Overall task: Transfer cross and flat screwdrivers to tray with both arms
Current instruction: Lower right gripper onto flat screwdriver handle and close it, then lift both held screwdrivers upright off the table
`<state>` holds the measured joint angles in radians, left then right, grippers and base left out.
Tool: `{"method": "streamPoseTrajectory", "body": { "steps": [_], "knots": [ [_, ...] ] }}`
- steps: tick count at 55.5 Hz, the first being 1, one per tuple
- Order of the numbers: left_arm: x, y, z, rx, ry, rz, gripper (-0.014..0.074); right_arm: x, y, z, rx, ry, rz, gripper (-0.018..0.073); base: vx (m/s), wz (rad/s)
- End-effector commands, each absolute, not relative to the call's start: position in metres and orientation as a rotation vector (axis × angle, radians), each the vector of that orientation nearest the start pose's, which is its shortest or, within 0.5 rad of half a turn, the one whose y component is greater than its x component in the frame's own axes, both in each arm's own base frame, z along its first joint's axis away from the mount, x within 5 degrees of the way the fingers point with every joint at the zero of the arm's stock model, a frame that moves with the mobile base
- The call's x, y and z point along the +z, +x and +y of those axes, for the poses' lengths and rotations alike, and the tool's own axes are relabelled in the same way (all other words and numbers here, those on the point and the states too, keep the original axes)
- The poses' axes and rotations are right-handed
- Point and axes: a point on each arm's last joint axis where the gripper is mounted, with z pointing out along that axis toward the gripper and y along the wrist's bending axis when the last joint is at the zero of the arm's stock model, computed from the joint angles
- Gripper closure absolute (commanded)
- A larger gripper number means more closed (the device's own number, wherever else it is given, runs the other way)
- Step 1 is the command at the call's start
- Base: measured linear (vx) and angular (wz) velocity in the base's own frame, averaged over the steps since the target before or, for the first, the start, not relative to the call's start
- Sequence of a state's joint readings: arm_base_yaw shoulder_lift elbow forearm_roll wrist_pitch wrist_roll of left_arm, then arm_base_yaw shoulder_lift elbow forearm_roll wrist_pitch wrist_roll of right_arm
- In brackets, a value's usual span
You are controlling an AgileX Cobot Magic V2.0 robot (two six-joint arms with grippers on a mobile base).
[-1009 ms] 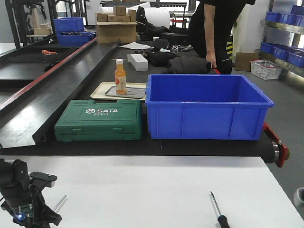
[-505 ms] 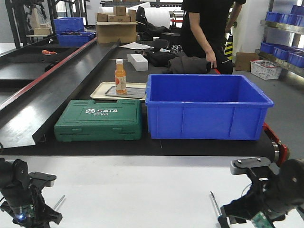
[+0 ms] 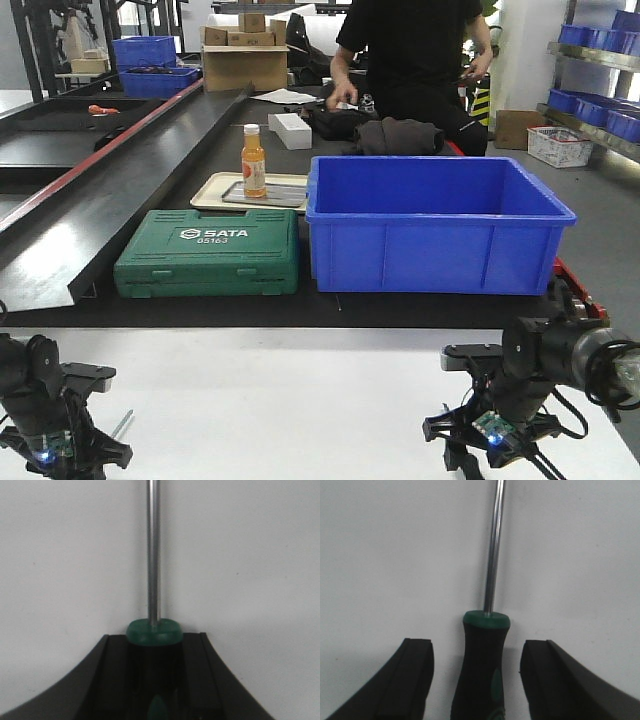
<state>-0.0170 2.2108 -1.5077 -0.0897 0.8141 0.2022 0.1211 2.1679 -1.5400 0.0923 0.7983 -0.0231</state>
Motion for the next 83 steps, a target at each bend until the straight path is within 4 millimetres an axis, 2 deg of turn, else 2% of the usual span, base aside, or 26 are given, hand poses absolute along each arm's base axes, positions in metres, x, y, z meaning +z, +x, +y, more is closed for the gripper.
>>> {"method": "streamPoseTrajectory", "body": {
  "steps": [1,13,23,31,48,55,60,64,72,76,83],
  "knots": [
    [0.120,0.427,-0.016,-0.109,0.213,2.997,0.0595,0.161,0.443,0.059,0.126,-0.106,2.820,0.0091,0.00,0.00],
    [0.121,0.427,-0.016,-0.115,0.207,2.995,0.0595,0.144,0.444,0.058,0.104,-0.079,2.866,0.0092,0.00,0.00],
    [0.121,0.427,-0.016,-0.116,0.207,2.995,0.0595,0.140,0.444,0.058,0.106,-0.077,2.881,0.0105,0.00,0.00],
    [0.121,0.427,-0.016,-0.117,0.207,2.996,0.0595,0.139,0.442,0.058,0.107,-0.076,2.900,0.0212,0.00,0.00],
    [0.121,0.427,-0.017,-0.116,0.213,2.992,0.0595,0.140,0.443,0.058,0.110,-0.077,2.886,0.0575,0.00,0.00],
    [0.124,0.427,-0.018,-0.120,0.212,2.984,0.0595,0.145,0.443,0.058,0.109,-0.092,2.877,0.0573,0.00,0.00],
    [0.134,0.429,-0.020,-0.147,0.186,2.941,0.0595,0.160,0.441,0.058,0.114,-0.109,2.855,0.0571,0.00,0.00],
    [0.152,0.432,-0.023,-0.168,0.158,2.859,0.0595,0.180,0.438,0.059,0.128,-0.118,2.818,0.0571,0.00,0.00],
    [0.200,0.431,-0.025,-0.182,0.139,2.698,0.0595,0.234,0.427,0.058,0.142,-0.135,2.683,0.0570,0.00,0.00],
    [0.230,0.425,-0.026,-0.183,0.139,2.620,0.0595,0.262,0.418,0.057,0.144,-0.138,2.609,0.0570,0.00,0.00],
    [0.275,0.411,-0.028,-0.218,0.118,2.512,0.0595,0.299,0.398,0.054,0.146,-0.139,2.501,0.0570,0.00,0.00]
  ]
}}
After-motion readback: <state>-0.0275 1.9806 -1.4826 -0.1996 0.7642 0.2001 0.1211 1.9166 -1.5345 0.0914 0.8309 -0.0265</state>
